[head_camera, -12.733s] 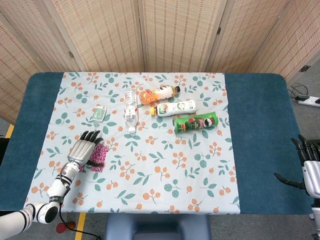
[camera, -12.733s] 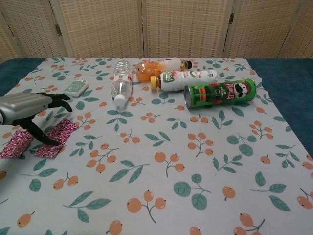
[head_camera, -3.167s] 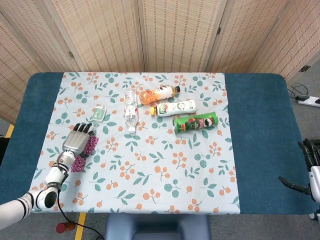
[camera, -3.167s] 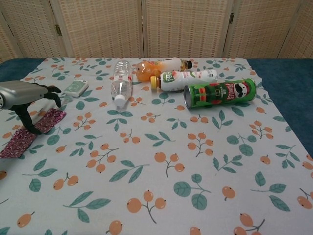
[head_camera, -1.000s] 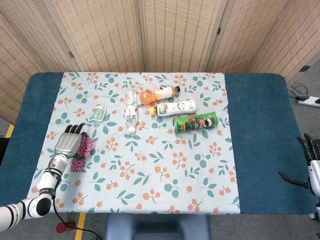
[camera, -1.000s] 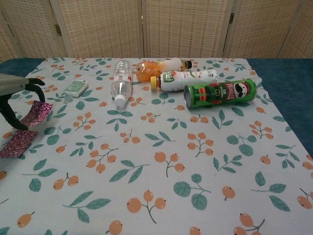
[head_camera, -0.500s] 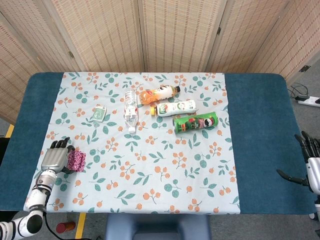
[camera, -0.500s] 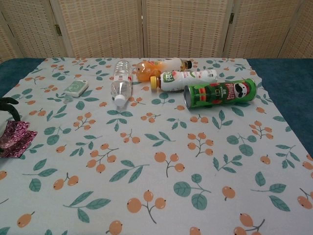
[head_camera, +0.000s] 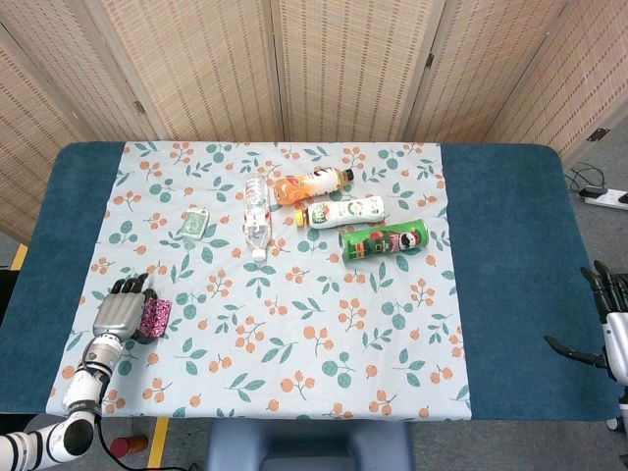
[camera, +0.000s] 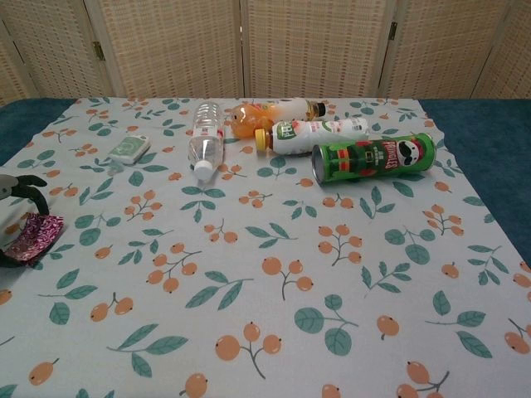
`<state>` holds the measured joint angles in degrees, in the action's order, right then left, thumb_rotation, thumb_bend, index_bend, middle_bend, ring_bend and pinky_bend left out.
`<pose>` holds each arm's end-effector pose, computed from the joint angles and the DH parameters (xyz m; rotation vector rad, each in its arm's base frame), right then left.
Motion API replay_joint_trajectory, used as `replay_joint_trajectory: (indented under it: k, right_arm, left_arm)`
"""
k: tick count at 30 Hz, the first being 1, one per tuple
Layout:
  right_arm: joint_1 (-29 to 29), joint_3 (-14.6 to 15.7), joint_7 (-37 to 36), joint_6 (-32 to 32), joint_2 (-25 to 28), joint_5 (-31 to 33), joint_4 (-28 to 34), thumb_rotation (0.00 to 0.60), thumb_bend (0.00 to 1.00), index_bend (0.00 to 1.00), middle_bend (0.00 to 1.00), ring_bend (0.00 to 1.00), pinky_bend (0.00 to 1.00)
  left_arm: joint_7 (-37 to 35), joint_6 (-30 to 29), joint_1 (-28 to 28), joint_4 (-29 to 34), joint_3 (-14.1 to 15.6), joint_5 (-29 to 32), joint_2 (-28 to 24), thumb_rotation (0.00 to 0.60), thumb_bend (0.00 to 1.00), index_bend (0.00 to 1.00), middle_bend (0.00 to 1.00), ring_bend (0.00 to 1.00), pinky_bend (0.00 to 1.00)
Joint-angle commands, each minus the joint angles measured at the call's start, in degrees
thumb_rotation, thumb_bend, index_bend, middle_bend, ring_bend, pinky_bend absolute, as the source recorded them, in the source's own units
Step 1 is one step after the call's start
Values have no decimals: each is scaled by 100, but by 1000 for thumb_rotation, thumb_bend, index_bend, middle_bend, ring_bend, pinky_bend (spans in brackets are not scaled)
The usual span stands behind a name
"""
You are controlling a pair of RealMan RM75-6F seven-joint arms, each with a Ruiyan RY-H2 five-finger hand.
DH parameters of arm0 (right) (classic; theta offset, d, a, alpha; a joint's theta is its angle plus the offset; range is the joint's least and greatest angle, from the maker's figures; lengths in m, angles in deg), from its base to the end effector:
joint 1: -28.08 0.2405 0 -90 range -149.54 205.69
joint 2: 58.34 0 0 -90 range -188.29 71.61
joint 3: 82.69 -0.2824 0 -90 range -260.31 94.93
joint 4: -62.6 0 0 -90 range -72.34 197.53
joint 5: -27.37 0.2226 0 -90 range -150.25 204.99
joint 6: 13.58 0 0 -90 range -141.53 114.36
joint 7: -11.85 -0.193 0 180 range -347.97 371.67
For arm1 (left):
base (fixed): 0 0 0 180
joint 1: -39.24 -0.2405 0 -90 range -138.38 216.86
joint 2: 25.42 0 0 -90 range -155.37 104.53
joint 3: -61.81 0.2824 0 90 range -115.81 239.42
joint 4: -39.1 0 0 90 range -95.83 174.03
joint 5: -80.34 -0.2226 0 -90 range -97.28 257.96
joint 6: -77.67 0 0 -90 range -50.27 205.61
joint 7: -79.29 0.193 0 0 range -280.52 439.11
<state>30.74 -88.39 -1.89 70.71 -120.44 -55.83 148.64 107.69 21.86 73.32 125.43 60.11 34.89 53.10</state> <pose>-0.3768 -0.2313 0.1971 1.2470 -0.9785 0.9618 -0.3207 0.3659 0.0099 -1.6524 -1.0842 -0.4133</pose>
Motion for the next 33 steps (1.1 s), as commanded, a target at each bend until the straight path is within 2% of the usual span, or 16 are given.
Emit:
replay_joint_trajectory:
  k: [1, 23, 33]
  right_arm:
    - [0, 7, 10, -2, -1, -5, 7, 471, 157, 0, 0, 0, 0]
    - [-8, 18, 12, -7, -10, 18, 7, 470, 158, 0, 0, 0, 0]
    - [-13, 14, 22, 20, -6, 9, 18, 471, 158, 0, 0, 0, 0]
  left_arm:
    - [20, 14, 7, -30, -8, 33, 28, 600, 172, 294, 25, 0, 0]
    - [126, 80, 26, -152, -29, 167, 77, 600, 172, 282, 25, 0, 0]
    - [155, 184, 54, -63, -3, 233, -4, 600, 172, 216, 13, 0, 0]
